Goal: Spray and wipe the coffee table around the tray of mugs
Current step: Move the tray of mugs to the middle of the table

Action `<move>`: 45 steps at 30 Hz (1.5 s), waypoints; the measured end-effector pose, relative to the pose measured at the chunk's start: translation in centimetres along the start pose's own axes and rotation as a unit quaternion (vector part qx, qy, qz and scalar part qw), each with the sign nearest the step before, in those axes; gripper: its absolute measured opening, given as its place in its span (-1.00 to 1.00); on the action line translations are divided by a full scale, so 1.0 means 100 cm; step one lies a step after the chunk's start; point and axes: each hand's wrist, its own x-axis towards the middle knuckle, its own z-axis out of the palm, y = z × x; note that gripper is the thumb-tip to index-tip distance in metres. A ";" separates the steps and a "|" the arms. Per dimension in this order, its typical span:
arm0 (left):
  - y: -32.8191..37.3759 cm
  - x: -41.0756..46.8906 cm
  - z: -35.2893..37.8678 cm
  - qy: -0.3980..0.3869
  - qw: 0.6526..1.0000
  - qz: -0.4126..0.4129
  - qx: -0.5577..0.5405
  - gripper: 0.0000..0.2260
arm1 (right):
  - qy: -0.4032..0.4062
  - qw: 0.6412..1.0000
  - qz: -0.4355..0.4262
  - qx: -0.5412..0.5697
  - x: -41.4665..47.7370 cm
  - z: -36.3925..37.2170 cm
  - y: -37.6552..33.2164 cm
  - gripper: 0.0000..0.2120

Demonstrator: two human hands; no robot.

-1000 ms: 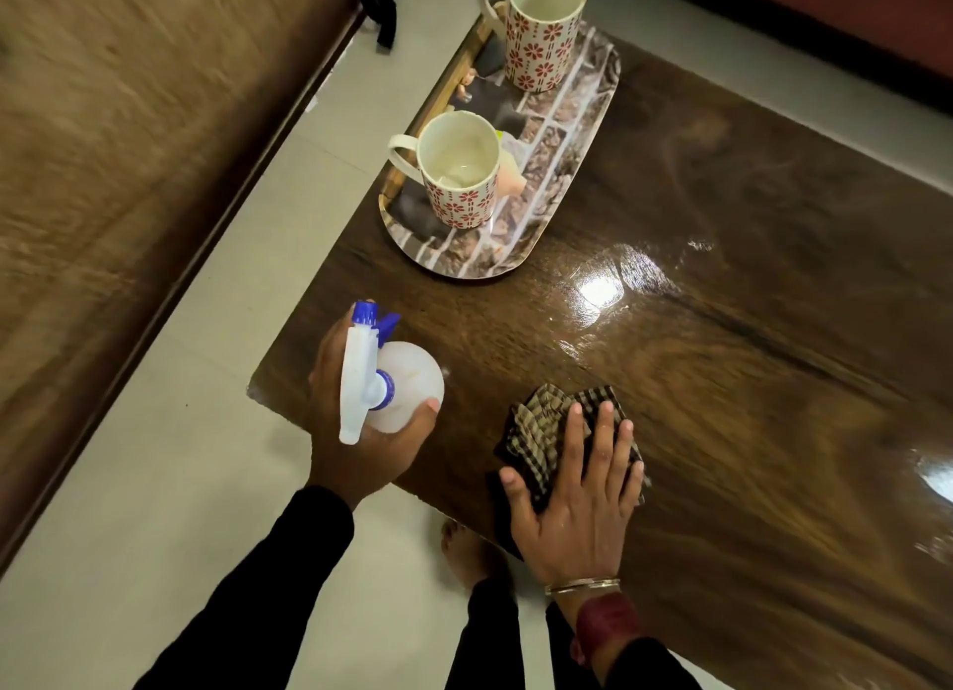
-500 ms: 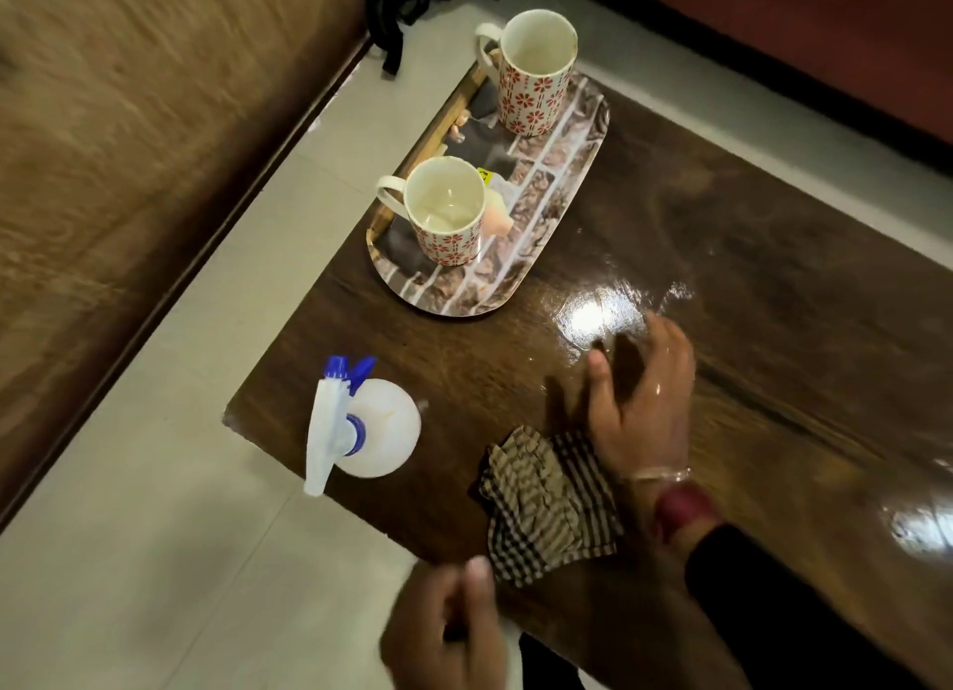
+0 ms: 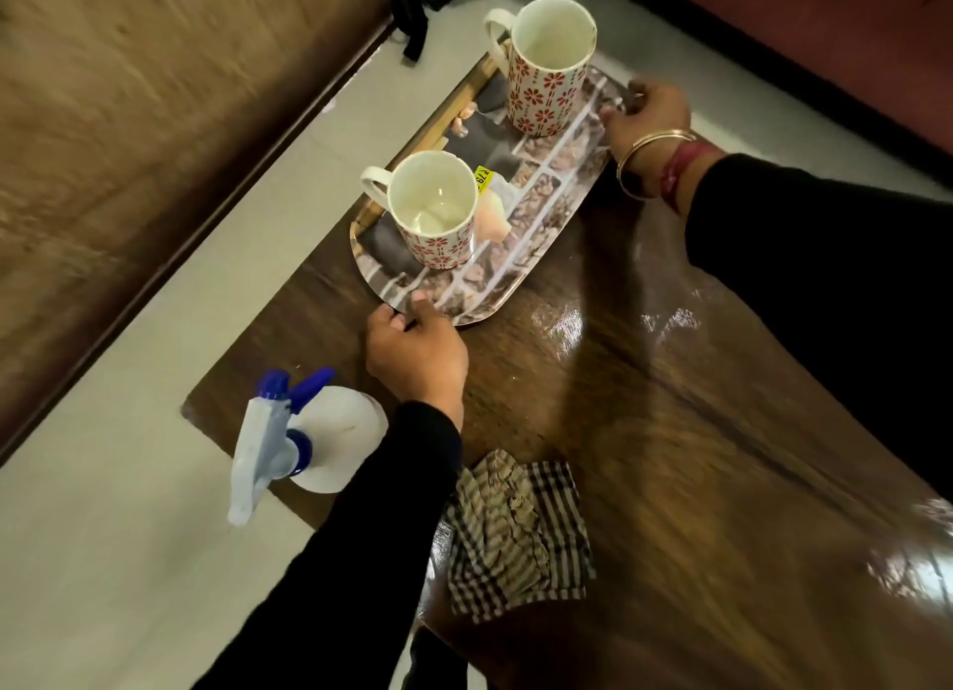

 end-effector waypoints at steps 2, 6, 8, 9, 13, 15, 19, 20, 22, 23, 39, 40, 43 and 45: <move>-0.001 0.011 0.002 0.000 1.000 0.008 -0.011 -0.70 | -0.005 0.999 0.004 -0.033 0.009 0.005 -0.006 -0.67; -0.004 0.020 0.005 0.002 1.000 -0.004 -0.006 -0.71 | -0.010 0.997 0.009 -0.071 0.012 0.001 -0.010 -0.74; -0.005 0.021 0.005 0.005 1.000 -0.002 -0.009 -0.74 | -0.007 0.998 0.018 -0.065 0.011 -0.004 -0.009 -0.85; -0.005 0.022 0.005 0.005 1.000 0.003 -0.009 -0.75 | -0.004 0.998 0.021 -0.061 0.010 -0.006 -0.006 -0.93; -0.009 0.017 0.002 -0.010 0.998 0.056 0.002 -0.82 | 0.021 0.998 0.058 -0.018 0.006 -0.022 0.019 -0.76; -0.007 0.010 0.000 -0.016 0.997 0.079 0.012 -0.86 | 0.042 0.996 0.073 0.002 -0.004 -0.038 0.034 -0.77; -0.005 -0.008 -0.007 -0.051 0.990 0.121 0.050 -0.91 | 0.055 0.991 0.117 0.037 -0.034 -0.080 0.089 -0.79; -0.006 -0.015 -0.009 -0.069 0.987 0.136 0.059 -0.92 | 0.056 0.989 0.125 0.047 -0.043 -0.091 0.110 -0.81; -0.007 -0.031 -0.013 -0.106 0.979 0.157 0.073 -0.94 | 0.054 0.984 0.148 0.083 -0.063 -0.113 0.156 -0.91; -0.008 -0.039 -0.014 -0.121 0.976 0.164 0.078 -0.91 | 0.062 0.979 0.166 0.105 -0.073 -0.123 0.181 -0.90; -0.059 -0.168 0.016 -0.410 0.828 0.269 0.272 -0.81 | 0.260 0.853 0.379 0.246 -0.350 -0.263 0.362 -0.87; -0.066 -0.175 0.018 -0.416 0.818 0.279 0.283 -0.82 | 0.271 0.842 0.384 0.264 -0.362 -0.265 0.370 -0.92; -0.085 -0.193 0.023 -0.419 0.803 0.292 0.306 -0.74 | 0.281 0.818 0.408 0.292 -0.394 -0.271 0.391 -0.88; -0.099 -0.206 0.028 -0.426 0.795 0.299 0.313 -0.72 | 0.294 0.804 0.421 0.300 -0.409 -0.277 0.405 -0.87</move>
